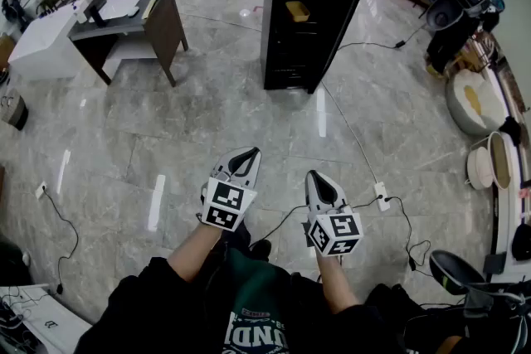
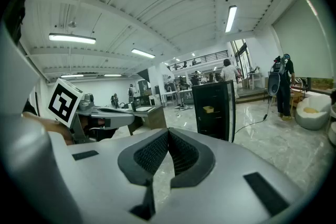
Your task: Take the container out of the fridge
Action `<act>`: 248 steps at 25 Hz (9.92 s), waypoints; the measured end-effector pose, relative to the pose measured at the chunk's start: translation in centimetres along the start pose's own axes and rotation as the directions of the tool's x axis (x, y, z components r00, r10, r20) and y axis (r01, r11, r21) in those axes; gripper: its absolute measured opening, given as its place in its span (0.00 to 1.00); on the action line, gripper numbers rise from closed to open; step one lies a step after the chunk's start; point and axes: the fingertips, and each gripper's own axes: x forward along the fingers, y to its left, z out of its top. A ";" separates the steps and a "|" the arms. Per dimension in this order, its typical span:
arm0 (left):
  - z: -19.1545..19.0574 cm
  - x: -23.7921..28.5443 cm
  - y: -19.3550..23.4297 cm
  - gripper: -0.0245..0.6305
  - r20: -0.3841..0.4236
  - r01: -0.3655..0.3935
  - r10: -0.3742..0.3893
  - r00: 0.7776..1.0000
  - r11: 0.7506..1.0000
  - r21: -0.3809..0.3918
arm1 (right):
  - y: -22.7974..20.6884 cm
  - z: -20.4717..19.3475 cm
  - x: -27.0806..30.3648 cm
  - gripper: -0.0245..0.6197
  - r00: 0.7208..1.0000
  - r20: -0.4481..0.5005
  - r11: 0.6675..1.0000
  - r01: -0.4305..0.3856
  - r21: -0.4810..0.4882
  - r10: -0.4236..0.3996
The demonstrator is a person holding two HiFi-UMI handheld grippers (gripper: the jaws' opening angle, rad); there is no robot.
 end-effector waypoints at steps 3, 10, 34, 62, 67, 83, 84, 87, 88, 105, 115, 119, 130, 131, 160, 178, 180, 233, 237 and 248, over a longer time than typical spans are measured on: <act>-0.5 -0.7 0.3 0.06 -0.001 0.006 -0.006 1.000 1.000 -0.017 | 0.1 0.5 -0.1 0.09 1.000 0.029 1.000 0.013 0.005 -0.013; -1.0 -2.0 0.1 0.06 0.023 0.051 -0.051 0.998 0.998 -0.033 | 1.0 1.1 -0.1 0.10 0.998 0.052 1.000 0.028 -0.011 -0.027; -1.7 -2.8 -1.8 0.06 0.007 0.085 -0.085 0.996 0.996 -0.019 | 2.3 -0.9 -2.2 0.09 1.000 0.013 0.999 -0.027 0.025 0.026; 4.9 15.7 5.7 0.06 -0.001 0.194 -0.194 0.981 0.981 0.023 | -8.5 5.8 13.5 0.09 1.000 0.004 0.999 0.026 0.044 -0.027; 5.1 17.9 8.0 0.06 -0.006 0.202 -0.202 0.979 0.979 0.020 | -9.3 6.4 16.6 0.09 0.999 -0.002 0.998 0.037 0.054 -0.037; 5.0 21.3 13.0 0.06 -0.019 0.242 -0.241 0.970 0.970 0.012 | -9.6 8.1 22.4 0.09 0.997 -0.008 0.995 0.076 0.061 -0.076; 5.0 21.4 13.3 0.06 -0.025 0.241 -0.241 0.970 0.970 0.011 | -9.5 8.3 22.6 0.09 0.997 -0.007 0.995 0.076 0.057 -0.076; 5.3 21.9 13.7 0.06 -0.025 0.240 -0.239 0.971 0.971 0.009 | -9.5 8.4 23.2 0.09 0.997 -0.015 0.997 0.074 0.035 -0.073; 5.3 22.1 13.8 0.06 -0.025 0.240 -0.240 0.971 0.971 0.008 | -9.6 8.4 23.5 0.09 0.997 -0.017 0.997 0.073 0.035 -0.072; 7.0 31.2 17.7 0.06 -0.075 0.211 -0.209 0.975 0.977 0.023 | -16.7 10.1 32.2 0.09 0.999 -0.026 0.995 0.036 0.097 -0.034; 11.3 40.4 20.2 0.06 -0.086 0.155 -0.153 0.985 0.988 0.019 | -24.0 14.0 39.0 0.09 0.998 -0.044 0.996 -0.038 0.083 0.042; 12.4 43.8 20.8 0.06 -0.100 0.135 -0.134 0.986 0.991 0.005 | -26.5 15.2 41.4 0.09 0.995 -0.058 0.995 -0.073 0.073 0.077; 14.3 51.0 19.9 0.06 -0.106 0.106 -0.107 0.989 0.994 -0.014 | -33.3 16.0 43.8 0.10 0.989 -0.085 0.992 -0.112 0.065 0.118; 14.4 51.5 19.9 0.06 -0.105 0.105 -0.106 0.989 0.994 -0.016 | -33.7 16.0 43.9 0.09 0.989 -0.086 0.992 -0.111 0.067 0.117; 16.1 60.6 23.8 0.06 -0.111 0.137 -0.137 0.984 0.991 -0.009 | -39.7 18.0 50.9 0.09 0.993 -0.096 0.995 -0.062 0.081 0.070; 16.7 64.6 26.5 0.06 -0.141 0.173 -0.157 0.977 0.979 0.109 | -40.5 17.7 54.0 0.09 0.987 -0.148 0.997 -0.062 0.054 0.069; 16.8 65.3 26.9 0.06 -0.141 0.179 -0.161 0.977 0.976 0.121 | -40.7 17.6 54.3 0.10 0.986 -0.153 0.997 -0.057 0.060 0.066; 11.0 80.2 32.5 0.26 -0.338 0.280 -0.200 0.920 0.937 0.207 | -44.5 13.5 59.4 0.09 0.962 -0.273 0.985 0.030 0.170 0.018; 10.4 81.2 33.0 0.26 -0.353 0.284 -0.196 0.915 0.934 0.217 | -44.9 12.8 59.7 0.10 0.959 -0.284 0.982 0.040 0.184 0.014; 8.6 84.5 34.0 0.26 -0.406 0.290 -0.155 0.900 0.910 0.296 | -45.3 11.9 60.3 0.10 0.953 -0.302 0.978 0.043 0.204 0.021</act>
